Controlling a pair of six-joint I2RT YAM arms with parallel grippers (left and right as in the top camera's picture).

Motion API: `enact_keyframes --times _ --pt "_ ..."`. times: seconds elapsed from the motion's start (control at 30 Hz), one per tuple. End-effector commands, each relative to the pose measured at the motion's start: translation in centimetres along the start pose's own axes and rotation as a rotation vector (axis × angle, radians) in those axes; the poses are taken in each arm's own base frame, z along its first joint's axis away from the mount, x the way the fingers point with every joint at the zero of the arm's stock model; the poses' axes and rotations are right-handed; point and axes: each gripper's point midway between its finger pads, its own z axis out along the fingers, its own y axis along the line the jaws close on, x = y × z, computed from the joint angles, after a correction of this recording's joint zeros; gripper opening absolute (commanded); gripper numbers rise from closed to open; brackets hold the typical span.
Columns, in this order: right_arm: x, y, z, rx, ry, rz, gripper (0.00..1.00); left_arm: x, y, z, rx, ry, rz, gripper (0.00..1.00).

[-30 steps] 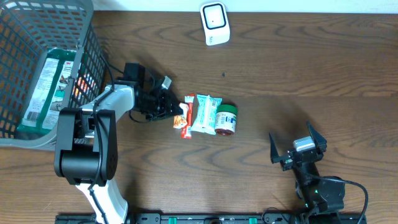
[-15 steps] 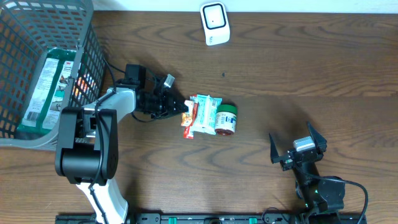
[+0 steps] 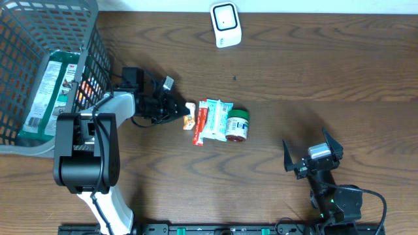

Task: Scan the item barcode
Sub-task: 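Lower the Kleenex pack beside the red stick and open the left gripper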

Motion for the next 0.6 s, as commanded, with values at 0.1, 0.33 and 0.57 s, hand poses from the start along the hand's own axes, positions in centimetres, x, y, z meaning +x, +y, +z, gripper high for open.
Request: enact_keyframes --times 0.1,0.33,0.57 --pt "0.0 0.3 0.0 -0.010 0.001 0.012 0.99 0.9 0.6 0.4 0.001 0.023 -0.034 0.13" --pt "0.0 0.3 0.0 -0.010 0.001 0.012 0.99 0.8 1.7 0.4 -0.064 0.012 -0.034 0.17" --pt "0.0 0.3 0.0 -0.010 0.001 0.012 0.99 0.3 2.9 -0.2 -0.136 -0.007 -0.052 0.49"
